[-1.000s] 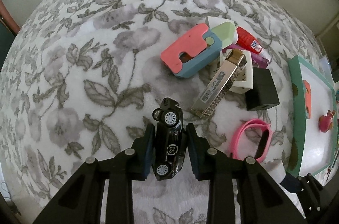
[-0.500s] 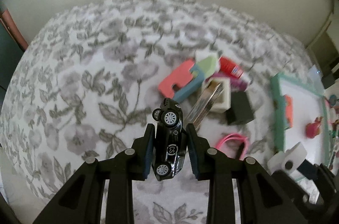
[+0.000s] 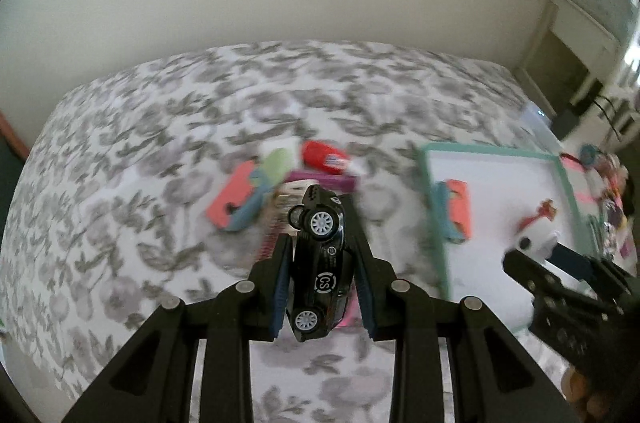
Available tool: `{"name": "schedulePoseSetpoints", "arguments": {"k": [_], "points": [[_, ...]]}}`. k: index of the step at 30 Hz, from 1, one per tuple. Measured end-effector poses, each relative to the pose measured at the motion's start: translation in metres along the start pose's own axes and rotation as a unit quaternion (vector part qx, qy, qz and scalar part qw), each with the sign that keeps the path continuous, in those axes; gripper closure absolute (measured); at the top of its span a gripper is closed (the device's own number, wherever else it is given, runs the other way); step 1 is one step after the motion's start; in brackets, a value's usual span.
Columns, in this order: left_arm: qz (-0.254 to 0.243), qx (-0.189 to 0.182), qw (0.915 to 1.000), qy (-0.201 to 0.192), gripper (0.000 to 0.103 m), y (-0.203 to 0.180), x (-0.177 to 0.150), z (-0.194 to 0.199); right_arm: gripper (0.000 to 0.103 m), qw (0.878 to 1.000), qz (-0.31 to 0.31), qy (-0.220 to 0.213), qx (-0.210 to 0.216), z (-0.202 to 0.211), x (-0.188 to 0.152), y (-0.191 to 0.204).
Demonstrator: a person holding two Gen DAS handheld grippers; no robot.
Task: Organize rigid objects
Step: 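Carry the car with the left tool while the right tool carries the white band to the tray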
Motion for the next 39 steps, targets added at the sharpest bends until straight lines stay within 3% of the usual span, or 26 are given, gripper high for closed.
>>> {"name": "schedulePoseSetpoints", "arguments": {"k": [7, 16, 25, 39], "points": [[-0.043, -0.044, 0.9978, 0.021, 0.072, -0.066, -0.009, -0.010, 0.037, 0.996, -0.068, 0.010, -0.063, -0.004, 0.000, -0.079], [-0.085, -0.072, 0.9933, 0.031, 0.072, -0.134, -0.018, -0.016, 0.037, 0.983, -0.161, 0.020, -0.090, 0.000, -0.009, -0.154], [-0.093, -0.080, 0.9914, 0.046, 0.072, -0.161, -0.025, -0.026, 0.037, 0.980, -0.173, 0.014, -0.102, 0.006, -0.009, -0.180], [-0.101, -0.051, 0.9877, 0.108, 0.072, -0.156, -0.061, -0.075, 0.036, 0.978, -0.156, 0.084, -0.114, -0.042, -0.038, -0.181]]}}
Point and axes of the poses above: each gripper's, at about its wrist camera, not at the fingertips, and z roughly against the way its jaws point, y to its left, x to its top, the point moved 10 cm from there along -z, roughly the way its jaws point, and after that the axes turned 1 degree about -x, right-handed, at the moved point
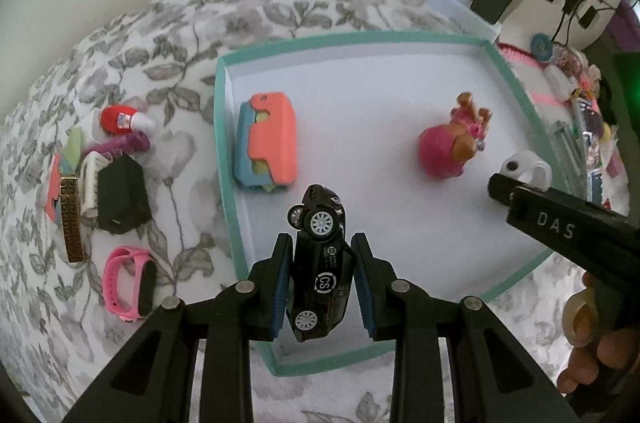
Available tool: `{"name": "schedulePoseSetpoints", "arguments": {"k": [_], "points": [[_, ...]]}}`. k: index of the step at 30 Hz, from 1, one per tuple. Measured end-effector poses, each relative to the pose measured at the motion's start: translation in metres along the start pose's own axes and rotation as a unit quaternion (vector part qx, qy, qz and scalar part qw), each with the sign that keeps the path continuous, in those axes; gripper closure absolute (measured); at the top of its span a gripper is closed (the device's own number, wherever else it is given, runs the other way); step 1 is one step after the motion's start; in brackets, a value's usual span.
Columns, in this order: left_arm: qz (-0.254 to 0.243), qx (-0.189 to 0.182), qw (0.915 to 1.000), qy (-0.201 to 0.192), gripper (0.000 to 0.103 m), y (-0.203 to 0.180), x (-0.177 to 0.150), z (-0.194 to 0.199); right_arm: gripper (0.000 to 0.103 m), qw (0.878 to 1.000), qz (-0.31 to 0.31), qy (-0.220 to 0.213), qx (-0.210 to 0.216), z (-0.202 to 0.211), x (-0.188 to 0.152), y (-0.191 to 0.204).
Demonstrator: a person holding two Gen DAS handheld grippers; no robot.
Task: Organize rigid objects
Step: 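Carry the car with the left tool while the right tool carries the white band to the tray, then open the right tool to drop the band while the left tool releases the car in the tray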
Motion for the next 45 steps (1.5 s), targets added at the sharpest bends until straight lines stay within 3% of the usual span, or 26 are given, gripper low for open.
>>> {"name": "schedulePoseSetpoints", "arguments": {"k": [11, 23, 25, 28, 34, 45], "points": [[-0.002, 0.004, 0.9994, 0.034, 0.072, -0.002, -0.012, -0.025, 0.036, 1.000, 0.007, 0.019, 0.000, -0.015, -0.006, 0.004], [0.001, -0.001, 0.9994, 0.034, 0.072, 0.000, -0.008, -0.025, 0.033, 1.000, 0.004, 0.017, 0.004, -0.012, 0.000, 0.003], [0.001, -0.001, 0.9996, 0.029, 0.070, 0.000, -0.006, -0.020, 0.025, 1.000, 0.004, 0.012, 0.004, -0.008, 0.001, 0.003], [0.005, -0.003, 0.9998, 0.021, 0.065, 0.002, -0.002, -0.013, 0.025, 1.000, 0.006, 0.003, 0.001, -0.002, 0.005, 0.003], [0.027, -0.010, 0.9995, -0.011, 0.063, 0.015, 0.012, 0.012, 0.025, 0.999, 0.013, -0.033, 0.001, 0.022, 0.016, 0.008], [0.082, 0.018, 0.9946, -0.062, 0.052, 0.058, 0.030, 0.048, 0.025, 0.996, 0.047, -0.080, 0.008, 0.059, 0.024, 0.030]]}}
Point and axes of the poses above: each gripper's, at about its wrist camera, not at the fingertips, and z roughly against the way its jaws point, y to its left, x to its top, the point moved 10 cm from there along -z, roughly the way its jaws point, and after that the axes turned 1 degree about -x, right-handed, at the moved point
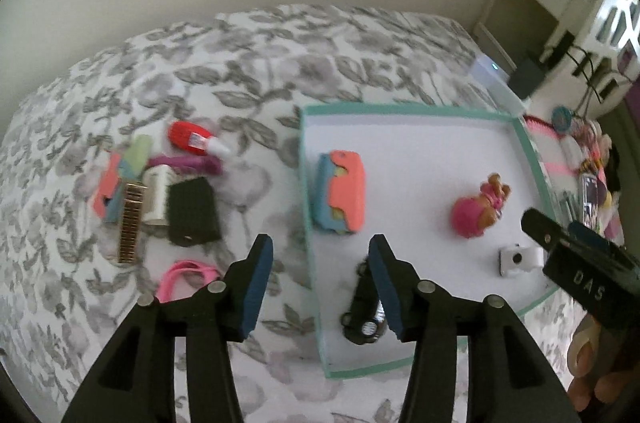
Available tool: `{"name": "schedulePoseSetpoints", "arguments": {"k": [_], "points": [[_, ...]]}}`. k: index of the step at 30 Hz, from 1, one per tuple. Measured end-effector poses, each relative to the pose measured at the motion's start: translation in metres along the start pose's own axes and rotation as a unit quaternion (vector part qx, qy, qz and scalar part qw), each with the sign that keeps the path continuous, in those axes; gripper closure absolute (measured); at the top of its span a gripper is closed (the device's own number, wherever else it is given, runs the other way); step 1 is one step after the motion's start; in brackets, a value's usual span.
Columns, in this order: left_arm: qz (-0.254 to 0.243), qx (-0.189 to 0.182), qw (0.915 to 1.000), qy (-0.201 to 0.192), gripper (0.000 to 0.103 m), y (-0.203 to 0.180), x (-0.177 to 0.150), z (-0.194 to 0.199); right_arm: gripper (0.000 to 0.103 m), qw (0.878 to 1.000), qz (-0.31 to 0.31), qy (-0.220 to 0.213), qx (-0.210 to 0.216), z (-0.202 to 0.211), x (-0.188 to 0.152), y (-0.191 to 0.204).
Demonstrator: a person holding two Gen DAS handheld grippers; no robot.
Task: Organize rigid objects
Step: 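Open the right tool to drop the band while the left tool releases the car in the tray, then lift both open tools away from the tray toward the pile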
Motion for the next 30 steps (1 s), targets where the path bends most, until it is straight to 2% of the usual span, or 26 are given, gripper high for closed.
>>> {"name": "schedulePoseSetpoints", "arguments": {"k": [7, 8, 9, 11, 14, 16, 18, 22, 24, 30], "points": [[0.030, 0.018, 0.9994, -0.008, 0.051, 0.022, 0.004, 0.005, 0.022, 1.000, 0.028, -0.005, 0.002, 0.004, -0.005, 0.020], [0.034, 0.021, 0.9992, -0.007, 0.047, 0.026, 0.003, 0.005, 0.019, 1.000, 0.031, -0.005, 0.002, 0.003, -0.006, 0.022], [0.038, 0.024, 0.9990, -0.007, 0.037, 0.029, 0.003, 0.004, 0.018, 0.999, 0.034, -0.004, 0.003, 0.003, -0.007, 0.024], [0.049, 0.031, 0.9983, -0.008, 0.027, 0.036, 0.003, 0.004, 0.018, 0.999, 0.040, -0.004, 0.007, 0.002, -0.008, 0.029], [0.061, 0.039, 0.9973, -0.012, 0.025, 0.045, 0.003, 0.005, 0.015, 0.999, 0.042, -0.011, 0.015, 0.004, -0.008, 0.037], [0.065, 0.047, 0.9966, -0.016, 0.022, 0.052, 0.004, 0.006, 0.004, 0.999, 0.046, -0.017, 0.022, 0.006, -0.008, 0.042], [0.069, 0.052, 0.9961, -0.019, 0.021, 0.056, 0.004, 0.007, 0.001, 0.998, 0.052, -0.025, 0.024, 0.007, -0.007, 0.047], [0.078, 0.059, 0.9948, -0.029, 0.020, 0.066, 0.005, 0.010, 0.000, 0.997, 0.063, -0.035, 0.026, 0.011, -0.006, 0.054], [0.083, 0.062, 0.9940, -0.034, 0.009, 0.071, 0.006, 0.012, 0.000, 0.997, 0.065, -0.039, 0.028, 0.011, -0.006, 0.056], [0.093, 0.074, 0.9915, -0.053, 0.004, 0.087, 0.011, 0.020, 0.000, 0.997, 0.061, -0.043, 0.036, 0.011, -0.005, 0.059]]}}
Point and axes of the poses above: each gripper's, at about its wrist camera, not at the fingertips, and z roughly against the way its jaws point, y to its left, x to its top, the point moved 10 cm from there along -z, roughly the way its jaws point, and after that the axes turned 1 degree about -x, right-handed, at the moved point
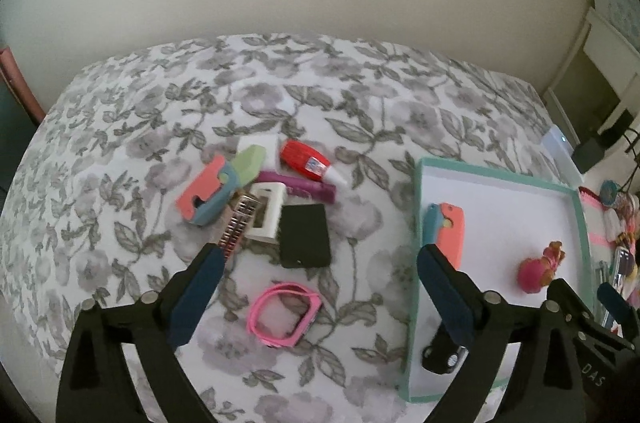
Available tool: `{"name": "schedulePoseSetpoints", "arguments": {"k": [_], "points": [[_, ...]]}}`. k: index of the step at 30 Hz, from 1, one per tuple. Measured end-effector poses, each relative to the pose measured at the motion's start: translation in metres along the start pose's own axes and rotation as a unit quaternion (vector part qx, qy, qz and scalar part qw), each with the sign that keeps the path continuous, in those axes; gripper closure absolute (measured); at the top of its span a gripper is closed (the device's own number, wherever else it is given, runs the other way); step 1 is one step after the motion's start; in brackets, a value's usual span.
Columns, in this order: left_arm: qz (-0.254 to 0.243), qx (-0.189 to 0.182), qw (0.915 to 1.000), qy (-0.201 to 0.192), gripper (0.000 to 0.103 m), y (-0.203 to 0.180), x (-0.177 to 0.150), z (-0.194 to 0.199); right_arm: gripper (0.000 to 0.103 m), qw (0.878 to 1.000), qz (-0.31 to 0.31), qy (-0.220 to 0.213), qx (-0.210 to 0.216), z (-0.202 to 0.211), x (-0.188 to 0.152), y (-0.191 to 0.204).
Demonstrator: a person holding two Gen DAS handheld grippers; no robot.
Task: Organize rigid objects
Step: 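Lift both open tools away from the tray toward the pile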
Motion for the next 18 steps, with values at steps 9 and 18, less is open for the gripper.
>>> {"name": "schedulePoseSetpoints", "arguments": {"k": [9, 18], "points": [[0.042, 0.014, 0.9981, -0.044, 0.004, 0.044, 0.019, 0.026, 0.000, 0.999, 0.019, -0.005, 0.031, 0.005, -0.001, 0.026], [0.072, 0.060, 0.9949, -0.038, 0.004, 0.106, 0.017, 0.033, 0.000, 0.993, 0.069, -0.020, 0.093, 0.019, -0.006, 0.096]]}}
Point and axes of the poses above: each gripper's, at about its wrist camera, not at the fingertips, and z roughly against the way its jaws point, y to its left, x to its top, the point moved 10 cm from there along -z, roughly the way its jaws point, and after that the axes turned 1 degree about -x, right-handed, at the moved point
